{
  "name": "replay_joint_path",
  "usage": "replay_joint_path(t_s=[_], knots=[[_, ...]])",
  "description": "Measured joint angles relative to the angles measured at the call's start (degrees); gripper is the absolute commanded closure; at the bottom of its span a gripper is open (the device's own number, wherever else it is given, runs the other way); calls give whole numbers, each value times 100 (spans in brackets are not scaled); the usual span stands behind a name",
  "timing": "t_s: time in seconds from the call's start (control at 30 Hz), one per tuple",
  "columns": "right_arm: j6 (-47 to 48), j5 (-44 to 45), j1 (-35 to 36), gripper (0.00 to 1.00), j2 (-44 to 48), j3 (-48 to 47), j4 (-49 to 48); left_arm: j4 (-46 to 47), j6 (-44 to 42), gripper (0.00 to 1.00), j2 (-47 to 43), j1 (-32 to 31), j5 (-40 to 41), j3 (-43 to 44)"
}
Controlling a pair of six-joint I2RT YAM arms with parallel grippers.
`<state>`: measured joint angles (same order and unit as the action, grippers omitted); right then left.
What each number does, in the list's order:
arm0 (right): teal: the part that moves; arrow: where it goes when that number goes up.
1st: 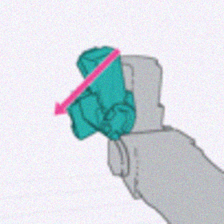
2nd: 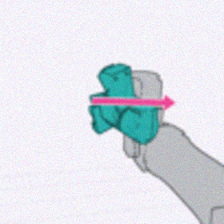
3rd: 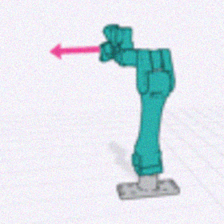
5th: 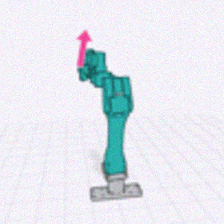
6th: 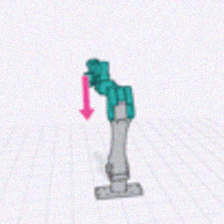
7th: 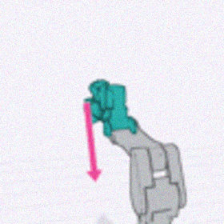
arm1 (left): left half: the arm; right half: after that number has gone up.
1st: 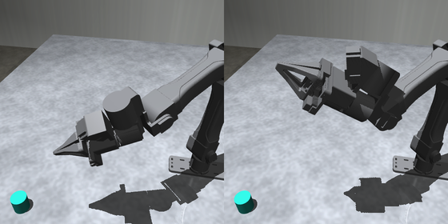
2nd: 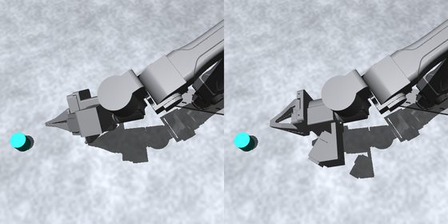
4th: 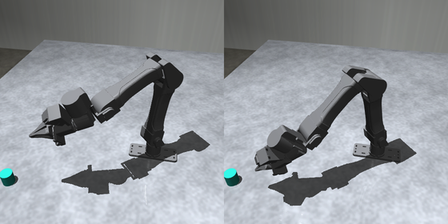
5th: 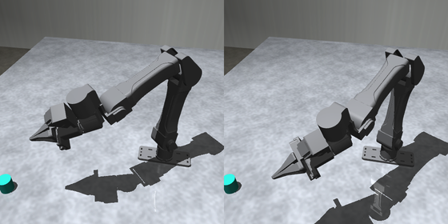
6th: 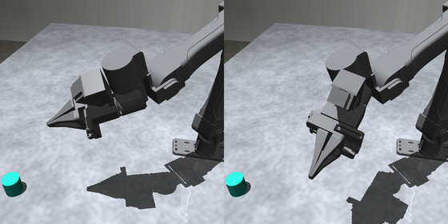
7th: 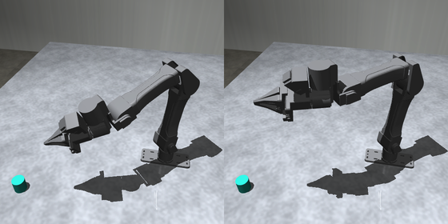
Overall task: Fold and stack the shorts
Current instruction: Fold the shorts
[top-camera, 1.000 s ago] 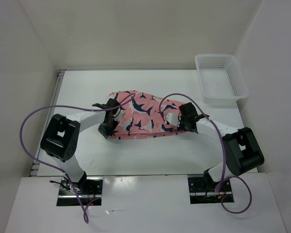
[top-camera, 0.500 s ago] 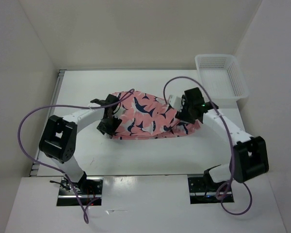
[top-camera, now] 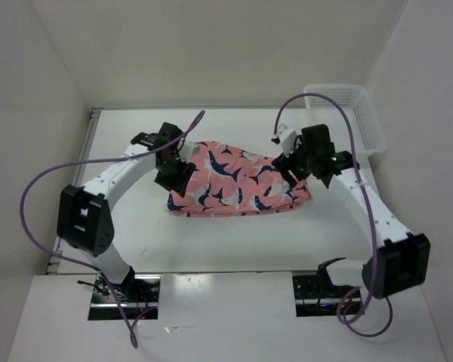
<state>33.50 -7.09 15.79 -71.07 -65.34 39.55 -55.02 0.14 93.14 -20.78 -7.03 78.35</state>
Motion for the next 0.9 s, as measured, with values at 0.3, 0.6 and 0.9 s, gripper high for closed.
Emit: replay_joint_path(t_s=[0.3, 0.6, 0.9], knots=[[-1950, 151, -691, 16, -2006, 210, -149, 874, 7, 37, 1609, -151, 280, 522], [-2490, 273, -1596, 13, -2594, 326, -251, 1349, 7, 37, 1762, -240, 426, 393], [-2413, 133, -1521, 26, -3088, 210, -221, 1488, 9, 37, 2155, -240, 876, 299]])
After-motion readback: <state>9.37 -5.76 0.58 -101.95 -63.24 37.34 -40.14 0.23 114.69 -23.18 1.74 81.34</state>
